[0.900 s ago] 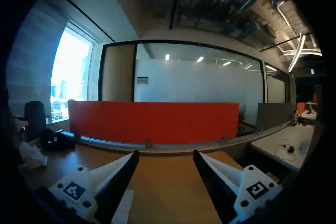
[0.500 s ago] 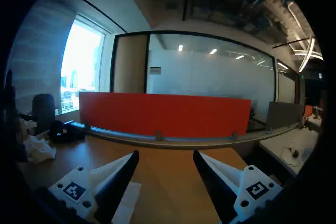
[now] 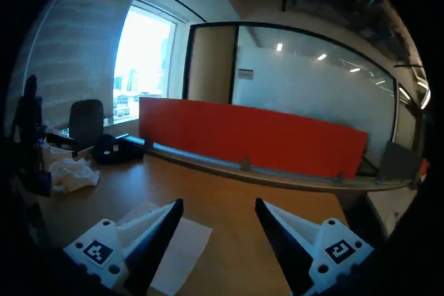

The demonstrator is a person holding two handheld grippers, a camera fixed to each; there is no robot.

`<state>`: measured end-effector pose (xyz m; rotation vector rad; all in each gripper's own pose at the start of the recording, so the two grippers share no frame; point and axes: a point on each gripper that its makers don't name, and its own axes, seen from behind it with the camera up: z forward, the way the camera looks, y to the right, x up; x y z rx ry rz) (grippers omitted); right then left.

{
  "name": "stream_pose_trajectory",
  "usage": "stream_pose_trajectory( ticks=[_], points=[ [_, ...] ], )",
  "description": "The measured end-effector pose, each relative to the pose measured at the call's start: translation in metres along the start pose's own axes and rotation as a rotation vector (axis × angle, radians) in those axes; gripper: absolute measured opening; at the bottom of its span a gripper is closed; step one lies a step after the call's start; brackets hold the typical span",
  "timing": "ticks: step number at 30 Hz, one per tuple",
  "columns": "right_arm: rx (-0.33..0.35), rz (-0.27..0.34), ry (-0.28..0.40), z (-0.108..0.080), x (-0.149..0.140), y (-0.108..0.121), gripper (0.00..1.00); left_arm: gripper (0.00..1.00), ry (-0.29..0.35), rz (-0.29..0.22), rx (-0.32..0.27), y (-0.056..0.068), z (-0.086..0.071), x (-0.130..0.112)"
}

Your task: Fold towel

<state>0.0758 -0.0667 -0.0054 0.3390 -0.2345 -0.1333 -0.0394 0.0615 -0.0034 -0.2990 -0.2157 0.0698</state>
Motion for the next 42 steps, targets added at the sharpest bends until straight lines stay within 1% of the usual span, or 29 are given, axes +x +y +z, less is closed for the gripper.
stream_pose_trajectory(
  ticks=[3,9,12,15,21,27,36,42],
  points=[
    [0.034,-0.025,-0.033,0.000,-0.008,-0.006,1.00,0.96,-0.024,0.008,-0.025,0.004,0.002,-0.007],
    [0.104,-0.094,-0.111,0.000,-0.031,-0.020,1.00,0.95,-0.090,0.064,-0.075,0.015,0.007,-0.027],
    [0.125,-0.113,-0.130,0.001,-0.036,-0.025,1.00,0.96,-0.110,0.085,-0.095,0.020,0.008,-0.035],
    [0.139,-0.113,-0.142,0.002,-0.041,-0.030,1.00,0.96,-0.127,0.090,-0.111,0.024,0.009,-0.044],
    [0.156,-0.106,-0.175,0.004,-0.066,-0.037,1.00,0.96,-0.160,0.099,-0.124,0.031,0.012,-0.070],
    [0.162,-0.096,-0.207,0.005,-0.094,-0.045,1.00,0.96,-0.194,0.104,-0.106,0.033,0.016,-0.102],
    [0.167,-0.090,-0.253,0.005,-0.135,-0.055,1.00,0.96,-0.280,0.085,-0.120,0.043,0.022,-0.156],
    [0.177,-0.089,-0.290,0.006,-0.165,-0.062,1.00,0.96,-0.335,0.077,-0.132,0.047,0.026,-0.188]
  ],
)
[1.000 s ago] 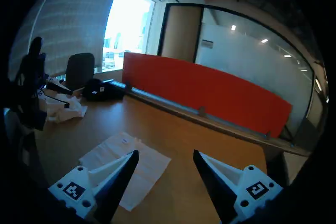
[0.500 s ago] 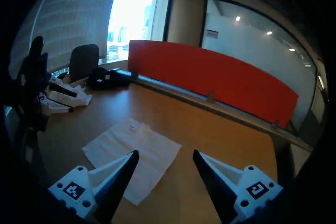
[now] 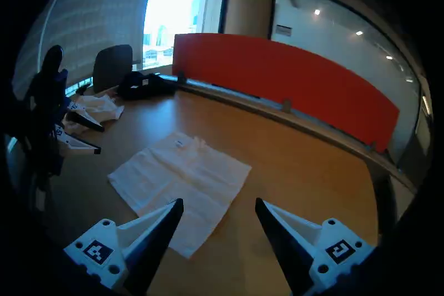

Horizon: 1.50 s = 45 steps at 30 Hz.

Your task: Fold towel

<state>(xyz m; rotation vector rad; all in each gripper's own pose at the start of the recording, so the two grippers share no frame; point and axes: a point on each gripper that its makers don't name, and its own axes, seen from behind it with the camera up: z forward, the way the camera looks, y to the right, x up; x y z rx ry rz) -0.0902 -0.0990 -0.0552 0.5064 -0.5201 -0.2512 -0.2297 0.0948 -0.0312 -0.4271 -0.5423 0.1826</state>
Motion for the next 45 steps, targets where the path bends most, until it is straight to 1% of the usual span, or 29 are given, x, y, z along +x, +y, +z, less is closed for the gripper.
stream_pose_trajectory(
  ticks=[11,21,27,32,40,45],
  points=[
    [0.024,0.005,-0.068,0.019,-0.046,-0.015,1.00,0.96,-0.085,0.023,-0.019,0.006,0.020,-0.045],
    [0.057,-0.019,-0.146,0.030,-0.086,-0.029,1.00,0.96,-0.175,0.029,-0.035,0.009,0.037,-0.077],
    [0.081,-0.021,-0.197,0.033,-0.108,-0.035,1.00,0.96,-0.226,0.013,-0.051,0.012,0.041,-0.089],
    [0.099,-0.023,-0.233,0.034,-0.121,-0.041,0.99,0.96,-0.267,0.010,-0.068,0.016,0.042,-0.095],
    [0.127,-0.026,-0.273,0.035,-0.132,-0.045,0.92,0.95,-0.320,0.023,-0.084,0.019,0.043,-0.102],
    [0.138,-0.021,-0.288,0.036,-0.137,-0.046,0.83,0.95,-0.336,0.017,-0.085,0.019,0.043,-0.102]
  ],
)
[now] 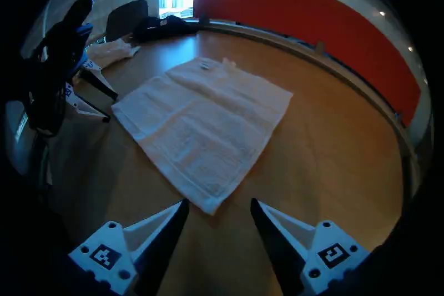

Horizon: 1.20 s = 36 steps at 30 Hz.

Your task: Fold towel

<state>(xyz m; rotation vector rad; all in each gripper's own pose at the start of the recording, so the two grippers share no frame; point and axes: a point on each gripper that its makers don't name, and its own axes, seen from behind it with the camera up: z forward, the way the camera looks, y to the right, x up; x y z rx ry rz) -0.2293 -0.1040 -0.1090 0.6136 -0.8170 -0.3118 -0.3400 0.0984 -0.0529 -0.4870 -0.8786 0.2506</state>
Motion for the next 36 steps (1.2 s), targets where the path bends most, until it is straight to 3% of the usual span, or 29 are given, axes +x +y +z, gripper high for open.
stream_pose_trajectory(
  ticks=[19,29,36],
  points=[
    [0.039,0.030,-0.024,0.0073,-0.0073,-0.0073,0.57,0.93,-0.011,0.016,0.005,0.0020,0.0001,-0.0002],
    [0.040,0.029,-0.027,0.0074,-0.0069,-0.0078,0.47,0.67,-0.013,0.051,0.015,0.0061,0.0027,-0.0007],
    [0.038,0.028,-0.023,0.0080,-0.0062,-0.0079,0.43,0.60,-0.018,0.058,0.011,0.0083,0.0040,0.0001]
  ],
)
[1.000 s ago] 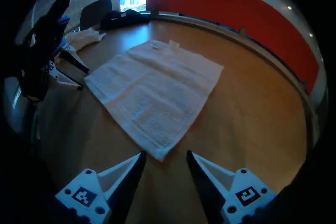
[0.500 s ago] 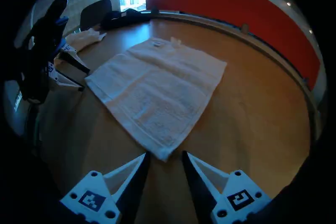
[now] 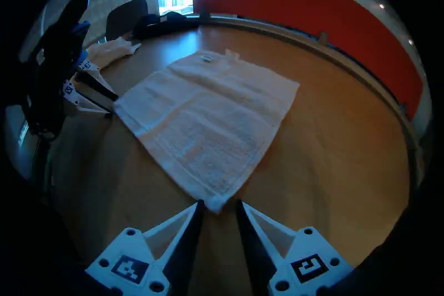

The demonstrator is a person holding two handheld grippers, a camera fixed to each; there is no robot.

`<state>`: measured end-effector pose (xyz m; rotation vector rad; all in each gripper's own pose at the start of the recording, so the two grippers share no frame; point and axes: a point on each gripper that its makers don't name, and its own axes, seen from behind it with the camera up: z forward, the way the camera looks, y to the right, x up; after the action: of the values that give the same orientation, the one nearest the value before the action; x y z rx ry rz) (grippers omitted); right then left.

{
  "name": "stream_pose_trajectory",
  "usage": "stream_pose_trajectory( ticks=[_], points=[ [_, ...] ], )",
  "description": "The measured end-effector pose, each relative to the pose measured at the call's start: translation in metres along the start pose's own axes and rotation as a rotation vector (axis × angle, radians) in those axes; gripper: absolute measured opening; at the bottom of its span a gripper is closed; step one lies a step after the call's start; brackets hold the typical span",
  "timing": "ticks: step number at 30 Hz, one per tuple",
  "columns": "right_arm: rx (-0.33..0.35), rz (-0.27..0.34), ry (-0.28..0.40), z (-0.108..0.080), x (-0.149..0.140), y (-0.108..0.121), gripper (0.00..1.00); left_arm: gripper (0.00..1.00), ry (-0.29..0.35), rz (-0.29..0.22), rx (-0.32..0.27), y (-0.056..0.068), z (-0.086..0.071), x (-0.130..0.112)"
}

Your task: Fold towel

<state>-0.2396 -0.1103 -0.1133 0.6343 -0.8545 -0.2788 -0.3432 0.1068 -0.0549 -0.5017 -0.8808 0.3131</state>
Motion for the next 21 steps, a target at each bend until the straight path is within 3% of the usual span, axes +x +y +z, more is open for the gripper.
stream_pose_trajectory(
  ticks=[9,15,17,19,21],
  points=[
    [0.003,-0.015,0.000,0.0021,0.0014,0.0000,0.43,0.59,0.006,-0.001,0.000,0.0004,0.0001,0.0000],
    [0.009,-0.023,-0.001,0.0030,0.0020,-0.0019,0.26,0.52,0.008,-0.002,0.003,0.0019,-0.0009,0.0009],
    [0.005,-0.023,-0.002,0.0032,0.0023,-0.0018,0.22,0.45,0.008,-0.005,0.006,0.0010,-0.0011,0.0011],
    [0.002,-0.022,-0.001,0.0031,0.0029,-0.0019,0.20,0.27,0.007,-0.016,0.015,-0.0014,-0.0012,0.0011],
    [0.002,-0.021,0.001,0.0027,0.0037,-0.0022,0.16,0.19,0.005,-0.033,0.028,-0.0047,-0.0011,0.0010]
  ],
)
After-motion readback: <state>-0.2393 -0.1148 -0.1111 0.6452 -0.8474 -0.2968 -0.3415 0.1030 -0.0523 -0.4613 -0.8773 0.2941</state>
